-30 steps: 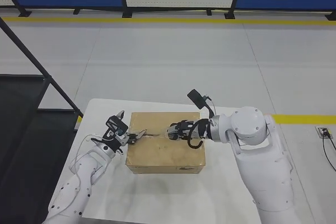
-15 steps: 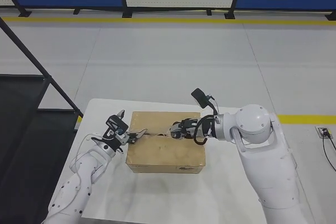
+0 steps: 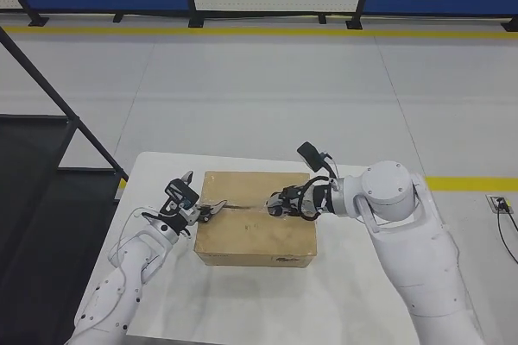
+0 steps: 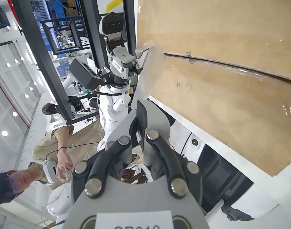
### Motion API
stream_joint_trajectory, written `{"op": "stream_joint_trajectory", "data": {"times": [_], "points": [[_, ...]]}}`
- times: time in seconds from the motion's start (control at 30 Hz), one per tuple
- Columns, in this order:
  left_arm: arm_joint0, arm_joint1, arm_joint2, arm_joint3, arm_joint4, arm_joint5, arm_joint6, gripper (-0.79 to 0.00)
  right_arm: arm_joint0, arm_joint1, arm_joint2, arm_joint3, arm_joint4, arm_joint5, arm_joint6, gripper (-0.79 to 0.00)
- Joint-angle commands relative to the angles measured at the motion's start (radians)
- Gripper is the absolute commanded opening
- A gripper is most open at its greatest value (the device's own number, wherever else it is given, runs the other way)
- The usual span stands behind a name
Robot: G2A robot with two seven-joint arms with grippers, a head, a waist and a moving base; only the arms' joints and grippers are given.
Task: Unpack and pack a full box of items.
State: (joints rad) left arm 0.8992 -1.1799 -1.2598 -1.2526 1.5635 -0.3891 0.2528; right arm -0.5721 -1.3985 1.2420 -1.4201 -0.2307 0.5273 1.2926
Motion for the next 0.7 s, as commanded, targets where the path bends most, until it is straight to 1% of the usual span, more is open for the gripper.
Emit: {"op": "stream_joint_trajectory", "data": {"times": [0.0,0.03,0.07,0.1,0.17,0.3,0.33,0.53,0.6,0.67], "points": [[-0.001,0.000,0.001,0.001,0.001,0.001,-0.002,0.000,0.004,0.006,-0.007,0.004,0.009,0.006,-0.006,-0.785],[-0.001,0.000,0.001,0.001,0.001,0.001,-0.002,0.000,0.006,0.010,-0.010,0.006,0.014,0.007,-0.007,-0.785],[-0.001,0.000,0.001,0.002,0.000,0.001,-0.002,0.000,0.008,0.013,-0.012,0.008,0.019,0.011,-0.010,-0.705],[-0.001,0.000,0.003,0.001,0.002,0.001,-0.002,0.000,0.009,0.016,-0.014,0.009,0.023,0.015,-0.015,-0.603],[-0.002,0.000,0.003,0.000,0.002,0.001,-0.003,0.000,0.012,0.023,-0.017,0.007,0.029,0.026,-0.026,-0.477],[-0.001,-0.001,0.005,-0.004,0.002,0.003,-0.004,0.000,0.012,0.035,-0.018,-0.007,0.031,0.052,-0.052,-0.382],[0.000,-0.001,0.005,-0.004,0.001,0.002,-0.003,0.000,0.012,0.039,-0.018,-0.013,0.030,0.059,-0.059,-0.286],[0.003,0.000,0.005,-0.010,0.005,0.002,-0.003,0.000,0.001,0.059,0.000,-0.059,0.026,0.092,-0.092,-0.145],[0.004,0.000,0.006,-0.011,0.007,0.002,-0.003,0.000,-0.014,0.066,0.019,-0.103,0.016,0.103,-0.118,-0.129],[0.005,0.000,0.006,-0.012,0.008,0.002,-0.003,0.000,-0.037,0.072,0.038,-0.157,0.017,0.081,-0.146,-0.139]]}}
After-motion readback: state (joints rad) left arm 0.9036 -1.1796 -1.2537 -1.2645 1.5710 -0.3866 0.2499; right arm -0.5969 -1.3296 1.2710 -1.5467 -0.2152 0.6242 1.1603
